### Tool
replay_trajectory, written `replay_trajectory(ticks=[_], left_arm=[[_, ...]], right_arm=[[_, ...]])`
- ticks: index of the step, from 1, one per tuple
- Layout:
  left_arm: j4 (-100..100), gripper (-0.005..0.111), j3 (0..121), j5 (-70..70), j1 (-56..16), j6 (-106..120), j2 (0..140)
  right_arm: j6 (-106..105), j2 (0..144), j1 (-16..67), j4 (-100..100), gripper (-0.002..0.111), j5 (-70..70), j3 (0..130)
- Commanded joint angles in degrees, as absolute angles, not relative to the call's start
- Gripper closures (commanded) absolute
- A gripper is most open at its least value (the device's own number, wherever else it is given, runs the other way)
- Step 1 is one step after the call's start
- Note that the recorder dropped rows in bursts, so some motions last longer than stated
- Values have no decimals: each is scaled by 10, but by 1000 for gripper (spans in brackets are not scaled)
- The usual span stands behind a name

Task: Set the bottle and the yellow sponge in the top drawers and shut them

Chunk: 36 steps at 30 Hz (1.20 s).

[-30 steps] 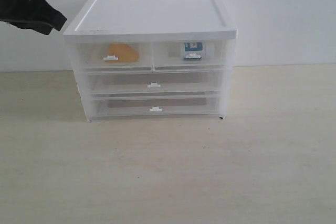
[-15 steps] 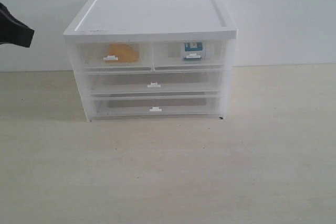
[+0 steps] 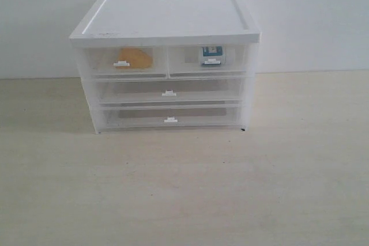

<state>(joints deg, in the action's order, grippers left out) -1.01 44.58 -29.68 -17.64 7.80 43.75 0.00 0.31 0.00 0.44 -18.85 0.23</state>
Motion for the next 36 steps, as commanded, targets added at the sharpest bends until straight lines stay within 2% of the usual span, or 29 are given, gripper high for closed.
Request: replay_trajectory(ticks=[1, 11, 18, 28, 33, 36], left_arm=[[0, 102, 425, -337, -177, 71, 364], [50, 102, 422, -362, -177, 31, 305], [47, 102, 387, -291, -177, 31, 304], [-11, 102, 265, -104, -177, 34, 299], [-39, 102, 193, -55, -171, 34, 238], [-39, 102, 148, -56, -144, 34, 191]], right_arm=[[0, 0, 0, 6, 108, -185, 0], [0, 0, 0, 6, 108, -185, 0], [0, 0, 0, 6, 108, -185, 0], [0, 0, 0, 6, 108, -185, 0], [0, 0, 0, 6, 108, -185, 0], [0, 0, 0, 6, 108, -185, 0]])
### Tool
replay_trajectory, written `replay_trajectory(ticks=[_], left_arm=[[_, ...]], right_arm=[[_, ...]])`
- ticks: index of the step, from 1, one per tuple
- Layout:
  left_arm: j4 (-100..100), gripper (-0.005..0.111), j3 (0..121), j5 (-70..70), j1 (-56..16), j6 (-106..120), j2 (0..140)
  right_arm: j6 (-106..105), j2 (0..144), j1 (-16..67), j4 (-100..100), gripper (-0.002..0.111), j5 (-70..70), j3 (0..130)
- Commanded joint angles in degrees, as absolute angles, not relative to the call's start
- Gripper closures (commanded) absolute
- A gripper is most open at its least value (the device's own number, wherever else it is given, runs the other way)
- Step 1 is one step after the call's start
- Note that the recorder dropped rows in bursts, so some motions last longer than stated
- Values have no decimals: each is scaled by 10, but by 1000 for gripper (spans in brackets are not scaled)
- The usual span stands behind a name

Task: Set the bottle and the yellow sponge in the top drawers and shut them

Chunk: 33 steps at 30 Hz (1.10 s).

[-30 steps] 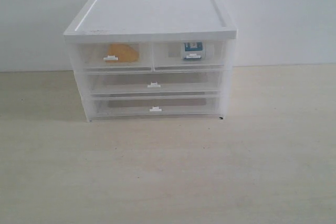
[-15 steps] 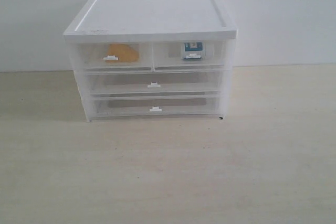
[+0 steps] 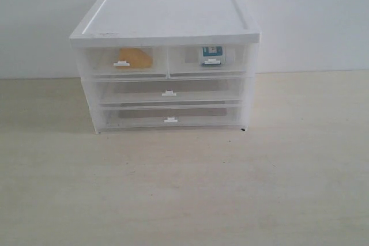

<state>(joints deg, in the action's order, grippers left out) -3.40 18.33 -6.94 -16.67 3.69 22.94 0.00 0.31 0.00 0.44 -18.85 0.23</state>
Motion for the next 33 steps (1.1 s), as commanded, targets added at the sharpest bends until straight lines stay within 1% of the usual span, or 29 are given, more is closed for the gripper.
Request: replay_trajectory(ticks=[1, 8, 12, 17, 33], left_arm=[[-39, 102, 135, -57, -128, 34, 174], [-37, 102, 78, -60, -71, 21, 96], [-37, 102, 43, -60, -52, 19, 50], [-37, 102, 1, -60, -52, 10, 11], [-19, 102, 0, -112, -52, 8, 0]], right_arm=[[0, 0, 0, 6, 108, -185, 0], [0, 0, 0, 6, 108, -185, 0], [0, 0, 0, 6, 108, -185, 0], [0, 0, 0, 6, 108, -185, 0], [0, 0, 0, 6, 108, -185, 0]])
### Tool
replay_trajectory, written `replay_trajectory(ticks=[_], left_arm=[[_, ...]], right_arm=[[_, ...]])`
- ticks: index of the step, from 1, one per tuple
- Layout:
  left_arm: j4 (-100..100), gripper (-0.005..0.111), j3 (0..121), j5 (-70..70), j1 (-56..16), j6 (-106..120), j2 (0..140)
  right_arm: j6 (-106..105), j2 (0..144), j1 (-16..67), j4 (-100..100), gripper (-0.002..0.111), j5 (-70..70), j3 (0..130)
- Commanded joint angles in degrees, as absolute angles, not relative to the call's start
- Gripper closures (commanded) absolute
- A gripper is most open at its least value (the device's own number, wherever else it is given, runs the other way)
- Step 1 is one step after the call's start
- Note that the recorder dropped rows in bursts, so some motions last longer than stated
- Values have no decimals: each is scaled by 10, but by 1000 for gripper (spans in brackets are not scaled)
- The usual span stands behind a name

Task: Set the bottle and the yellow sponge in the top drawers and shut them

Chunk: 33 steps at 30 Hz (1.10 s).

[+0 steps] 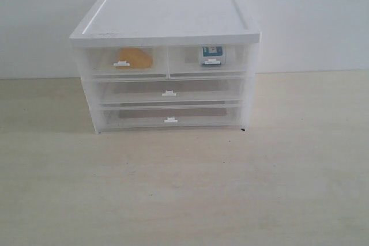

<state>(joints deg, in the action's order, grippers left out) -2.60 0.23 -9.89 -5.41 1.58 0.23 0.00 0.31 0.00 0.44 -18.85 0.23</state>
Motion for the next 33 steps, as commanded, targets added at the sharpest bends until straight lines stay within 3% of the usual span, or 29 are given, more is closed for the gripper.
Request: replay_trajectory(ticks=[1, 33], left_arm=[[-19, 102, 0, -121, -52, 8, 0], [0, 102, 0, -164, -52, 8, 0]], right_arm=[[0, 0, 0, 6, 108, -185, 0], [0, 0, 0, 6, 108, -185, 0]])
